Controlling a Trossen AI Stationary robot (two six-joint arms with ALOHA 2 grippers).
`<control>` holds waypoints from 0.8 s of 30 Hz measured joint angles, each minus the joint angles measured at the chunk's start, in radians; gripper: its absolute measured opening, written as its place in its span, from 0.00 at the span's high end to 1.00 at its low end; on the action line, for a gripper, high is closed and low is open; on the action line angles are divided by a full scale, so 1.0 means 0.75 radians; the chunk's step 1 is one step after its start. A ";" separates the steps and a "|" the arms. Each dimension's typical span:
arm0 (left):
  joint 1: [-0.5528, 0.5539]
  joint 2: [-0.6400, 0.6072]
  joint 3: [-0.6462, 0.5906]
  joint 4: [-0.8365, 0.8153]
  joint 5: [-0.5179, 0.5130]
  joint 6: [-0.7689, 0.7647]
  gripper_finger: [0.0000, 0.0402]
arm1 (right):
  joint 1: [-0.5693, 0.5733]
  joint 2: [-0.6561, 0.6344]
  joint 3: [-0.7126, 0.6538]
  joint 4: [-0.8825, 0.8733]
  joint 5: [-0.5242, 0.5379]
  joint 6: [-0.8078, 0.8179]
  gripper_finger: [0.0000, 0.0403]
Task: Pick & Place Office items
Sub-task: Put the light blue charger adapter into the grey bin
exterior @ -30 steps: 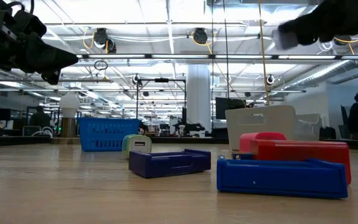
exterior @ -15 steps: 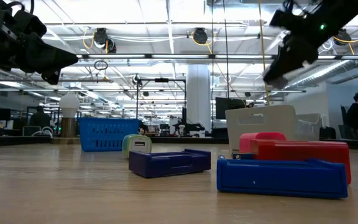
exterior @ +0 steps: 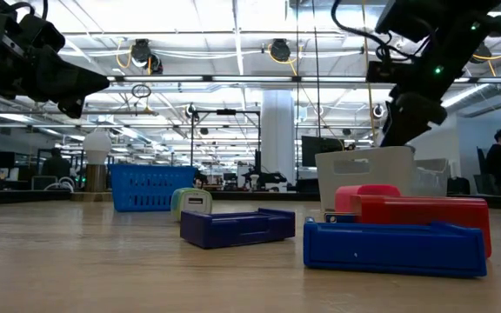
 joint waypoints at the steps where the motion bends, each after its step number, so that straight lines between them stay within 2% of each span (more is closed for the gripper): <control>1: 0.000 0.001 0.000 0.000 0.000 0.000 0.92 | 0.000 0.013 0.000 0.001 -0.001 0.005 0.36; 19: 0.000 0.001 0.000 0.000 0.000 0.000 0.92 | -0.053 0.185 0.002 -0.003 -0.003 0.075 0.36; 24: 0.000 0.001 0.000 0.000 0.000 0.001 0.92 | -0.073 0.240 0.002 0.003 -0.077 0.077 0.35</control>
